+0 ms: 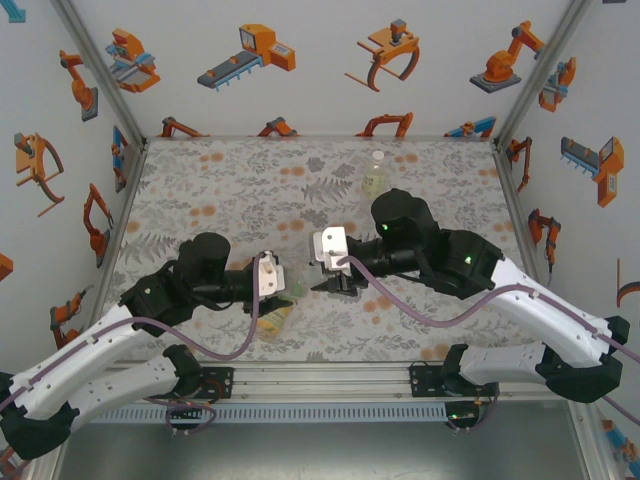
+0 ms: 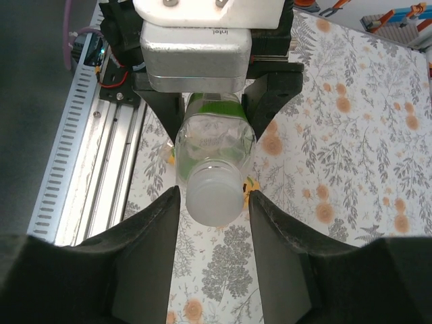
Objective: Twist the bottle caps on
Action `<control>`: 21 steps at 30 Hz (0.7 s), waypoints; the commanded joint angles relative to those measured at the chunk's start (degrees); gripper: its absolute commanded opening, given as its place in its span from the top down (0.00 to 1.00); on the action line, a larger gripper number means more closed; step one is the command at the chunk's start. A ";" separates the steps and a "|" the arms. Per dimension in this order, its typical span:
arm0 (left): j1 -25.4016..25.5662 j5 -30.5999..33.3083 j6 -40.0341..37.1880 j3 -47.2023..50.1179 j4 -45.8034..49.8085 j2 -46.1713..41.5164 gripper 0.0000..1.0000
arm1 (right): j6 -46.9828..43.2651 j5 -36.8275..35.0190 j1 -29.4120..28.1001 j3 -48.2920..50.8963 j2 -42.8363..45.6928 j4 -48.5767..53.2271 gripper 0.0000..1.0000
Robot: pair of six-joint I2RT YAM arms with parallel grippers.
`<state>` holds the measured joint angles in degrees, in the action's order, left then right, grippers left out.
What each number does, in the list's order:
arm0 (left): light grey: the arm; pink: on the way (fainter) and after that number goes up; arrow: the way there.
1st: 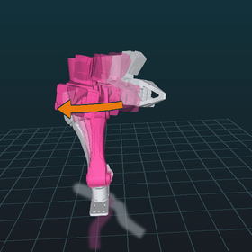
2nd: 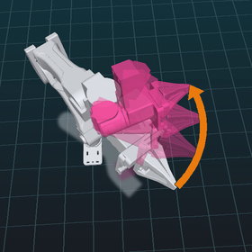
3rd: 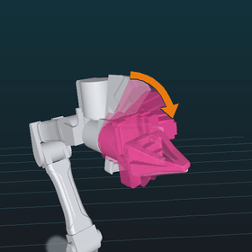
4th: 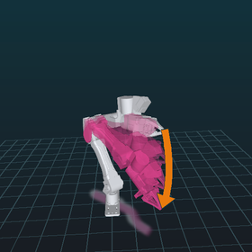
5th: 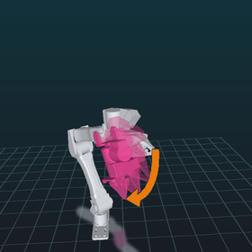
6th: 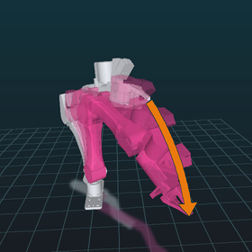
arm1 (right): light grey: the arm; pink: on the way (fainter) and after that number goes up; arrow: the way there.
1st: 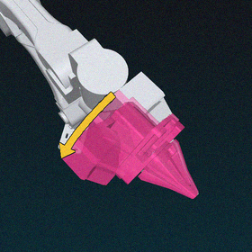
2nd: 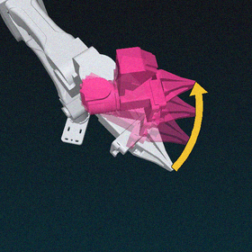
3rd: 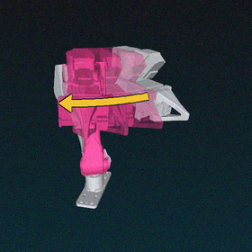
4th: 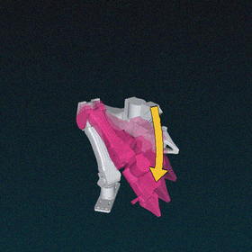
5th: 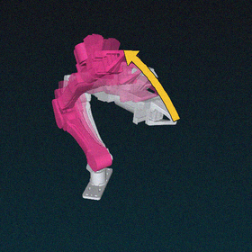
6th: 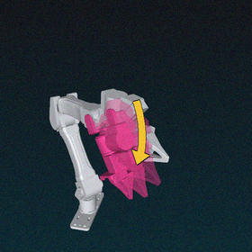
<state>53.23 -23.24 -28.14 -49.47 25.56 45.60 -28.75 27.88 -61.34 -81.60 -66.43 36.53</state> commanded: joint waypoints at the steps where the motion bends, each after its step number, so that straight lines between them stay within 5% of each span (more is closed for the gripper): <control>1: 0.29 -1.28 -0.07 -2.21 0.54 0.06 1.00 | -1.07 1.17 -0.36 0.87 0.47 -1.82 0.57; 9: 0.28 -0.99 -0.27 -2.27 0.45 0.42 1.00 | 6.20 -2.05 -0.40 3.42 2.03 -3.93 0.72; 16: 0.27 0.50 -0.23 -2.03 -0.89 1.41 1.00 | 43.73 -19.84 -0.43 9.27 5.25 -13.01 0.99; 21: 0.28 2.35 -1.03 -1.99 -2.86 2.83 1.00 | 76.66 -30.00 -0.34 14.15 6.57 -15.01 1.00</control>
<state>53.21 -20.60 -28.14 -49.80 25.76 48.07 21.34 8.73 -62.04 -69.93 -60.80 24.60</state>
